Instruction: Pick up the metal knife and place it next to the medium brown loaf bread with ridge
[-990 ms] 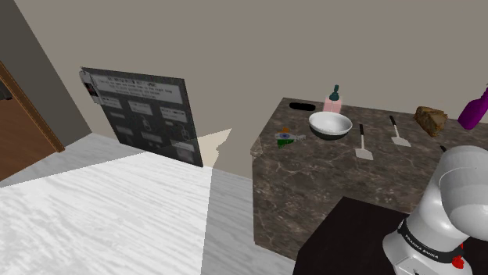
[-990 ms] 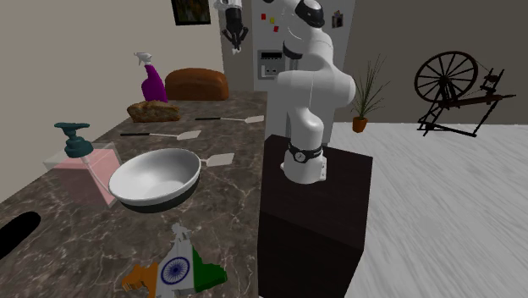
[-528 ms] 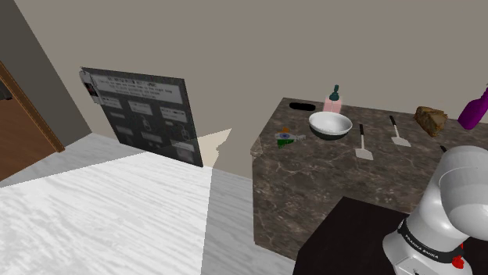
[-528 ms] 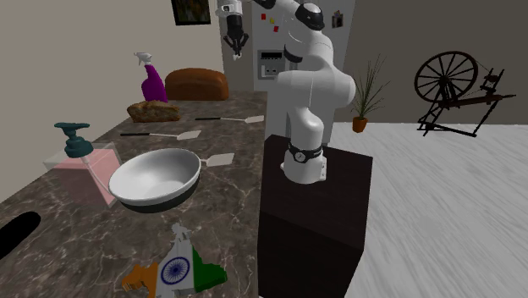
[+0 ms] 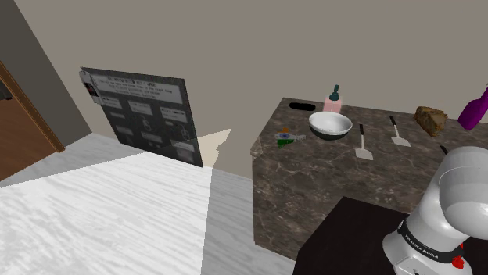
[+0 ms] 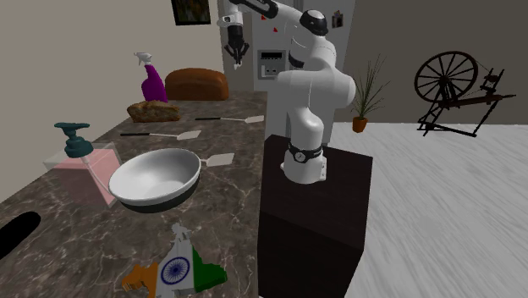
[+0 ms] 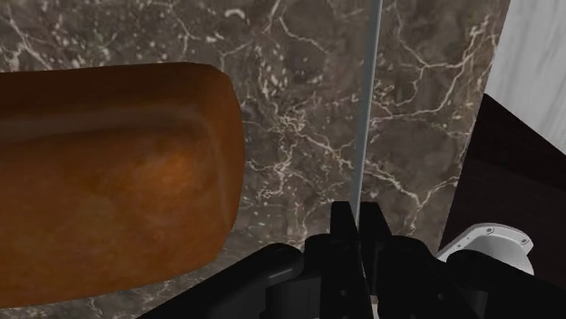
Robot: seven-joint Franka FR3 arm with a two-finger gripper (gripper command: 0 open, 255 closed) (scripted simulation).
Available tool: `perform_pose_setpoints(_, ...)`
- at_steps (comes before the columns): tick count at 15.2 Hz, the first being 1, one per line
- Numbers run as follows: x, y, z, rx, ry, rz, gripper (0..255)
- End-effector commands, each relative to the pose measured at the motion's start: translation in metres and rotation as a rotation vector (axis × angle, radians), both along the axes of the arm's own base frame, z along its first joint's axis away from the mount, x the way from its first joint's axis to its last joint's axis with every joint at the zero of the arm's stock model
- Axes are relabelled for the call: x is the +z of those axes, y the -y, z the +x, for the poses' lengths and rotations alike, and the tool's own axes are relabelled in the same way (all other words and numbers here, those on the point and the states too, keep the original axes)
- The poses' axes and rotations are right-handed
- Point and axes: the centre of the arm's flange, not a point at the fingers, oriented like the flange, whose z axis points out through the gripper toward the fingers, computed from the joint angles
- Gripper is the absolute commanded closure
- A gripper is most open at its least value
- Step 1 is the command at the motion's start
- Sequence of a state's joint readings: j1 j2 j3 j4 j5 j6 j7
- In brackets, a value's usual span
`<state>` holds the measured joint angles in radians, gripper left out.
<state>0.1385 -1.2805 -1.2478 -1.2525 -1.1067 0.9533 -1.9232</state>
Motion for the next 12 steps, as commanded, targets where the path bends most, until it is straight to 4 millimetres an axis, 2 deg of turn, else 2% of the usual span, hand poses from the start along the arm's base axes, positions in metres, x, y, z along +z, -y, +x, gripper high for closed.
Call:
perform_pose_setpoints(1,-0.010,-0.001,0.001,0.000,0.000,0.000,255)
perform_pose_setpoints(12,-0.068,-0.001,0.001,0.000,0.000,0.000,255)
